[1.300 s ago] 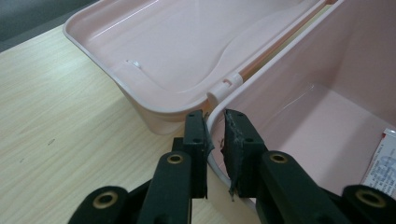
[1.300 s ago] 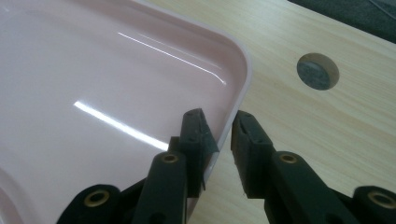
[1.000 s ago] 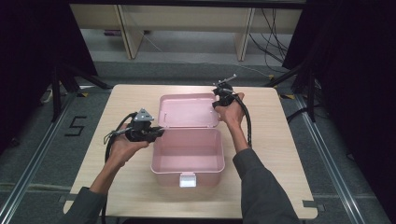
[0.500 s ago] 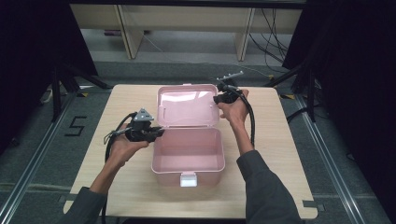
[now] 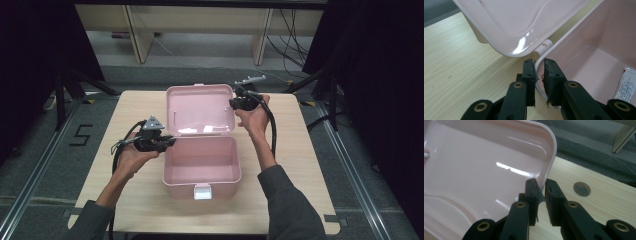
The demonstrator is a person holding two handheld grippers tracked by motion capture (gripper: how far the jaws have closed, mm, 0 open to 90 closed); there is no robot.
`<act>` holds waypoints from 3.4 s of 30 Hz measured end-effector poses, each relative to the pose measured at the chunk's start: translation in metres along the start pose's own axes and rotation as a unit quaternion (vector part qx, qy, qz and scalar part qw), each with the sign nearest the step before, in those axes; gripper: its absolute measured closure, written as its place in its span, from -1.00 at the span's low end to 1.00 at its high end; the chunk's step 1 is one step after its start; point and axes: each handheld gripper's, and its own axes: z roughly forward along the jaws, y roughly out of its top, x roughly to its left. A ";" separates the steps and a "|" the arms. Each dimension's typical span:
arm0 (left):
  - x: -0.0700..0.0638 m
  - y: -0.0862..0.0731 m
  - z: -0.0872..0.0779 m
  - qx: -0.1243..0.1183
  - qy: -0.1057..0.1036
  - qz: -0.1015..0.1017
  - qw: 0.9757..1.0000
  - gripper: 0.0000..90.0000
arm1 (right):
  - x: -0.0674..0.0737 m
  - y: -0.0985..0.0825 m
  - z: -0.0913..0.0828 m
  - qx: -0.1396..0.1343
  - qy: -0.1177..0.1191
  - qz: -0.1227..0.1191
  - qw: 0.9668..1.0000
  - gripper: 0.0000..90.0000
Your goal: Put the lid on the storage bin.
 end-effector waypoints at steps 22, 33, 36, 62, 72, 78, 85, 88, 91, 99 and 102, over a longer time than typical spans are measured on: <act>-0.001 0.000 0.002 -0.007 0.002 -0.021 1.000 0.75 | 0.009 -0.015 -0.040 -0.079 0.006 -0.028 0.996 0.86; -0.001 -0.001 0.002 -0.011 -0.007 -0.045 0.999 0.74 | 0.015 -0.027 -0.061 -0.105 0.012 -0.032 0.994 0.88; -0.001 -0.001 0.002 -0.015 -0.010 -0.048 0.999 0.74 | 0.015 -0.030 -0.065 -0.114 0.010 -0.039 0.993 0.89; -0.004 -0.003 0.003 -0.021 -0.010 -0.059 0.998 0.70 | 0.025 -0.054 -0.090 -0.145 0.019 -0.042 0.988 0.90; -0.002 -0.004 -0.001 -0.031 -0.015 -0.052 0.998 0.67 | 0.028 -0.061 -0.095 -0.157 0.019 -0.051 0.986 0.90; -0.005 -0.005 -0.016 -0.037 -0.013 -0.060 0.997 0.46 | 0.031 -0.069 -0.099 -0.159 0.015 -0.069 0.985 1.00; -0.008 -0.006 -0.023 -0.046 -0.021 -0.064 0.997 0.39 | 0.043 -0.068 -0.102 -0.156 0.050 -0.070 0.984 1.00; -0.006 -0.007 -0.023 -0.038 -0.019 -0.059 0.997 0.37 | 0.041 -0.068 -0.104 -0.155 0.042 -0.063 0.985 1.00; -0.006 -0.008 -0.022 -0.036 -0.019 -0.060 0.997 0.37 | 0.036 -0.069 -0.106 -0.159 0.037 -0.060 0.985 1.00; -0.006 -0.009 -0.018 -0.034 -0.021 -0.061 0.997 0.37 | 0.009 -0.046 -0.080 -0.128 0.065 -0.020 0.989 0.21; -0.007 -0.009 -0.017 -0.034 -0.020 -0.062 0.997 0.38 | -0.002 -0.038 -0.060 -0.132 0.112 -0.009 0.985 0.57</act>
